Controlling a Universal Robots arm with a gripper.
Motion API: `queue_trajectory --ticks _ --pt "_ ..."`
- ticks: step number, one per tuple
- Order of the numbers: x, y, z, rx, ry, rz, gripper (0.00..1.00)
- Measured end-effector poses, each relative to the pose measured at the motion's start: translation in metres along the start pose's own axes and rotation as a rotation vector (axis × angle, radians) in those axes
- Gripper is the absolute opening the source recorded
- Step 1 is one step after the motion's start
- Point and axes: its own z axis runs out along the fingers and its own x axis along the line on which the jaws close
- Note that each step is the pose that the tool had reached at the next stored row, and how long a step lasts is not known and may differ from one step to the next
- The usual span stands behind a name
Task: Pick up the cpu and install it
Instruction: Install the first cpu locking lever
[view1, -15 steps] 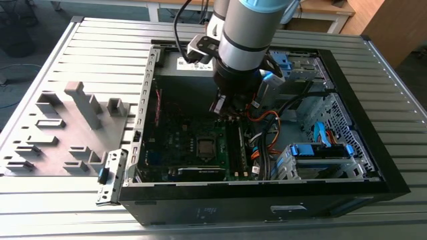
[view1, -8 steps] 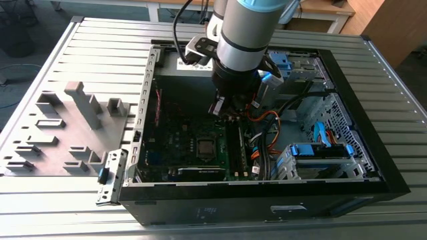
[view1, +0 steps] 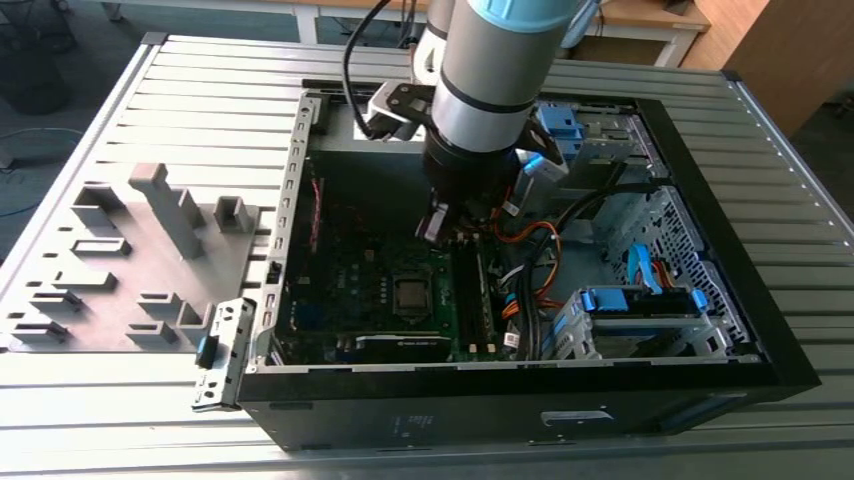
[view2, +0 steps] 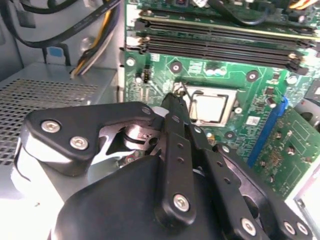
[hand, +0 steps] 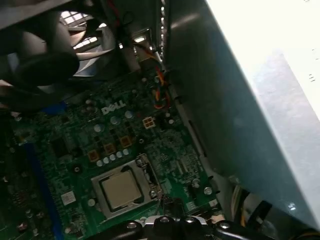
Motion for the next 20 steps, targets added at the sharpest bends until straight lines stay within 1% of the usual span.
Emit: queue_trajectory --ticks 2,9,13,20 --pt "0.0013 -0.0004 0.0001 0.0005 0.001 0.0 0.11" --pt "0.0015 -0.0005 0.0001 0.0005 0.0011 0.0 0.11" --pt "0.0032 -0.0012 0.0 0.0005 0.0012 0.0 0.11" --pt "0.0033 -0.0013 0.0 0.0006 0.0011 0.0 0.11"
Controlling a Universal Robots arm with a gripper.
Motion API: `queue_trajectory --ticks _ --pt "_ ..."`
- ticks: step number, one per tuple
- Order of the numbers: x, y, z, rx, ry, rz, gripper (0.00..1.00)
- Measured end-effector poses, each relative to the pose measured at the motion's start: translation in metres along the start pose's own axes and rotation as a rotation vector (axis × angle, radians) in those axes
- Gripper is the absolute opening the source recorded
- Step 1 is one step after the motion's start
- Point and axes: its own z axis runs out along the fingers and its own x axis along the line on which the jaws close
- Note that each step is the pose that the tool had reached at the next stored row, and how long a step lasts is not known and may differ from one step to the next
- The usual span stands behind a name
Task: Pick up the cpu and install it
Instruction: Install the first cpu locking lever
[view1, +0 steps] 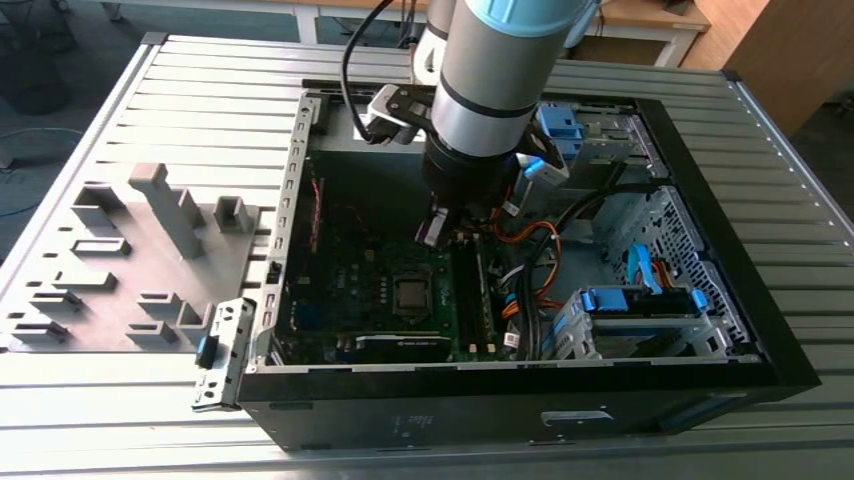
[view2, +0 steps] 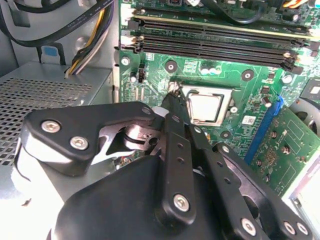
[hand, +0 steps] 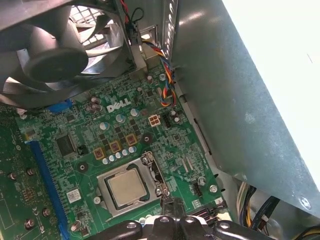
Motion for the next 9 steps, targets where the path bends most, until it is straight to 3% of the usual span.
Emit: queue_trajectory --ticks 9 --pt "0.006 -0.0028 -0.0003 -0.0001 -0.0002 0.0 0.11"
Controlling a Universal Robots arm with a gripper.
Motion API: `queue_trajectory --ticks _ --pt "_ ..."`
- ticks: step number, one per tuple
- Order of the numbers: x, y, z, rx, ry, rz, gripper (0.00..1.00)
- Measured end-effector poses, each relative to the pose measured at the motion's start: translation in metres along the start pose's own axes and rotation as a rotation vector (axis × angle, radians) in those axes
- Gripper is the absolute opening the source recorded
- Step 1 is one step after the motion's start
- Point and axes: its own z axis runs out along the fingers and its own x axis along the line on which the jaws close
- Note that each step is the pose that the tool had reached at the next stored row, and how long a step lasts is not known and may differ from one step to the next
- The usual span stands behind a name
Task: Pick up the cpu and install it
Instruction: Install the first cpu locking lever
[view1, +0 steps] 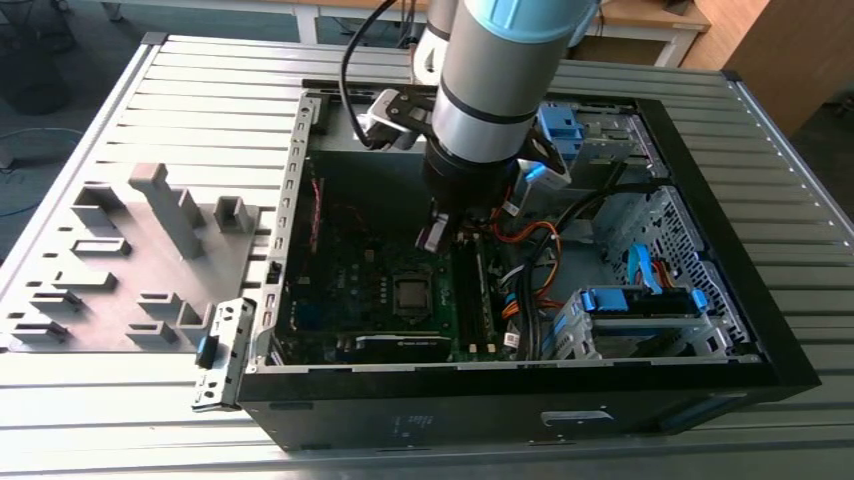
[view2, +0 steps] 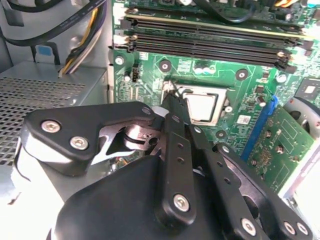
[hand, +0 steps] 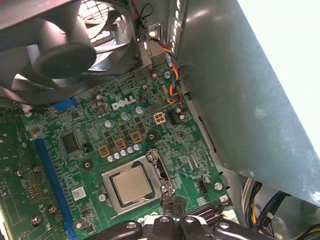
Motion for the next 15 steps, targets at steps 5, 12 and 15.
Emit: queue_trajectory --ticks 5,12,15 --pt "0.0071 -0.0032 -0.0003 -0.0001 -0.0003 0.0 0.11" --pt "0.0127 -0.006 0.0023 -0.0001 -0.0002 0.0 0.11" --pt "0.0141 -0.0069 0.0054 -0.0001 -0.0003 0.0 0.11"
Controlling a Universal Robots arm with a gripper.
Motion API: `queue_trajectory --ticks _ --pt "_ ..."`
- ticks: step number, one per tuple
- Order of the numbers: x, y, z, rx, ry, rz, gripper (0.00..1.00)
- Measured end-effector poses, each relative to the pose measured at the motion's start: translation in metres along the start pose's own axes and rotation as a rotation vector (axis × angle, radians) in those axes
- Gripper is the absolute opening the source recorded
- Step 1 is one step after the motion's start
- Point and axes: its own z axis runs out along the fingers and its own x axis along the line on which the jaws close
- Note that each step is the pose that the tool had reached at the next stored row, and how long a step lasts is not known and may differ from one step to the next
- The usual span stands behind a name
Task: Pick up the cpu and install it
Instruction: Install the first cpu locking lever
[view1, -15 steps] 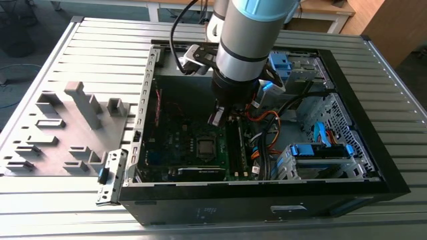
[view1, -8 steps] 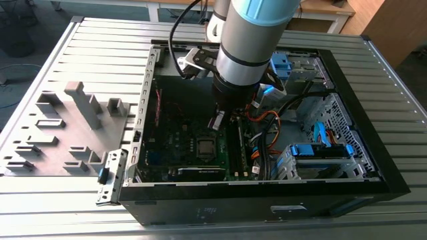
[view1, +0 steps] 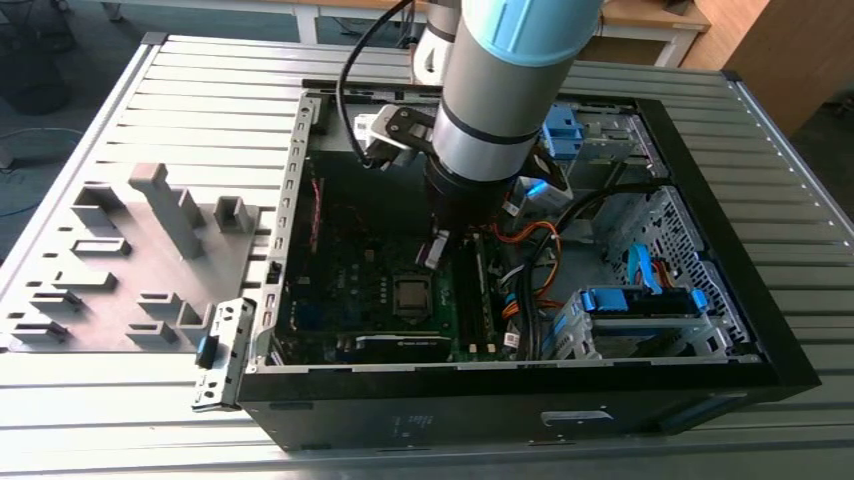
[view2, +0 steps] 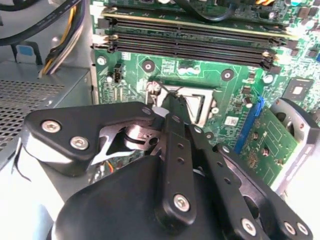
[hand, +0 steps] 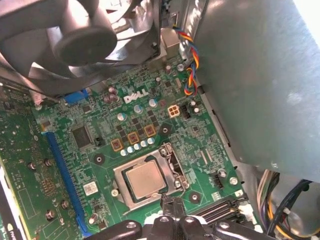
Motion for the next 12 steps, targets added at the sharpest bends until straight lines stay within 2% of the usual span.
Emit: queue_trajectory --ticks 6,10,11,12 --pt "0.0049 -0.0024 0.0025 0.0019 0.0039 0.0 0.11" --pt "0.005 -0.0025 0.0024 0.0019 0.0046 0.0 0.11" --pt "0.005 -0.0026 0.0027 0.0006 0.005 0.0 0.11" --pt "0.005 -0.0027 0.0031 -0.0041 0.0058 0.0 0.11"
